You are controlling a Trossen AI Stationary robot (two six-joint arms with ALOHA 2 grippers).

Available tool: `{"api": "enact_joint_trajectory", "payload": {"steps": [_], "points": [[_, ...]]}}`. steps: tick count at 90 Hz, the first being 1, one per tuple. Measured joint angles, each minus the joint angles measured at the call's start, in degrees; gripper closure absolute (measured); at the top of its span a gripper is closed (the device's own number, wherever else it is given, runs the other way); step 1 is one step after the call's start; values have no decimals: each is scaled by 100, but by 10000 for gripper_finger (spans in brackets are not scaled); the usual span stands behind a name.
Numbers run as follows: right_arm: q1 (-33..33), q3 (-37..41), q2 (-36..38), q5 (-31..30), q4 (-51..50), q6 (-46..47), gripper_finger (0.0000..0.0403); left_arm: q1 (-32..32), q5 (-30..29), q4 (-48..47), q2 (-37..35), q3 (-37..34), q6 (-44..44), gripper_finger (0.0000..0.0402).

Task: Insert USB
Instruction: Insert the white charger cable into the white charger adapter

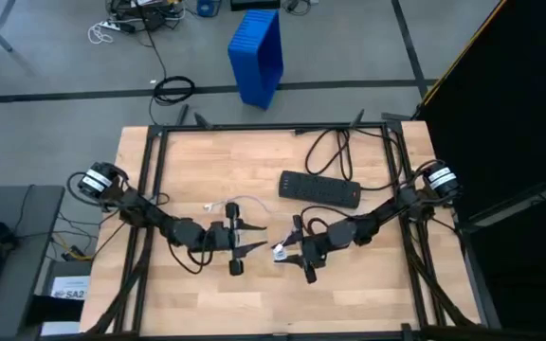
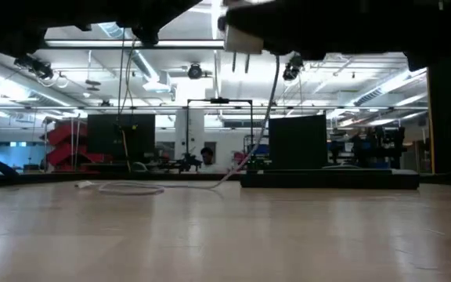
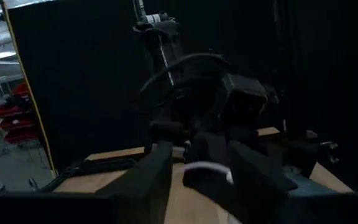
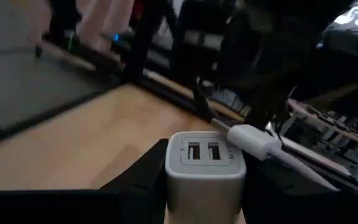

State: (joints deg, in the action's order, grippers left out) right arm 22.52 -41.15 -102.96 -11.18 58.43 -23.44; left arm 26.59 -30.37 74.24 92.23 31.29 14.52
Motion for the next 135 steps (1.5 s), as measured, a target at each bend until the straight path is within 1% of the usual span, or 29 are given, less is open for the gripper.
{"api": "enact_joint_trajectory", "payload": {"steps": [16, 30, 36, 44, 50, 57, 61, 70, 75, 84, 91, 96, 103, 111, 127, 135], "points": [[0, 0, 0, 2, 2, -22, 285, 2, 0, 0, -2, 0, -192, 243], [0, 0, 0, 4, -37, -34, 285, -104, 3, -52, -32, 0, -930, 242], [0, 0, 0, 4, -47, -39, 285, -195, 36, -382, -165, 4, -1212, 242], [0, 0, 0, 4, -86, -39, 285, -326, 209, -1225, -483, 9, -1672, 242], [0, 0, -1, 4, -91, -50, 285, -418, 431, -1780, -748, 9, -1950, 242], [0, 0, -2, 6, -118, -48, 285, -514, 819, -2144, -1012, 9, -2131, 242], [-3, 0, -2, 6, -132, -44, 285, -600, 1225, -2331, -1155, 9, -2322, 242], [-20, 0, -2, 6, -130, -42, 285, -892, 2459, -2566, -1372, 9, -2886, 242], [-34, 0, -2, 8, -129, -42, 285, -1057, 2878, -2686, -1394, 27, -3200, 242], [-58, 0, -2, 6, -127, -37, 285, -1314, 3176, -3482, -1384, 204, -3602, 242], [-61, 0, -2, 4, -127, -37, 285, -1443, 3250, -4265, -1381, 443, -3621, 242], [-61, 0, -2, 4, -127, -35, 285, -1483, 3264, -4570, -1381, 584, -3617, 240], [-61, 0, -2, 4, -124, -31, 285, -1504, 3459, -4627, -1381, 739, -3598, 227], [-61, 0, -2, 2, -127, -24, 285, -1504, 3644, -4719, -1386, 939, -3596, 203], [-61, 0, -2, 0, -131, -24, 285, -1504, 3713, -5810, -1380, 1375, -3748, 145], [-61, 0, -2, -2, -132, -23, 285, -1504, 3711, -6000, -1318, 1480, -3860, 125]]}}
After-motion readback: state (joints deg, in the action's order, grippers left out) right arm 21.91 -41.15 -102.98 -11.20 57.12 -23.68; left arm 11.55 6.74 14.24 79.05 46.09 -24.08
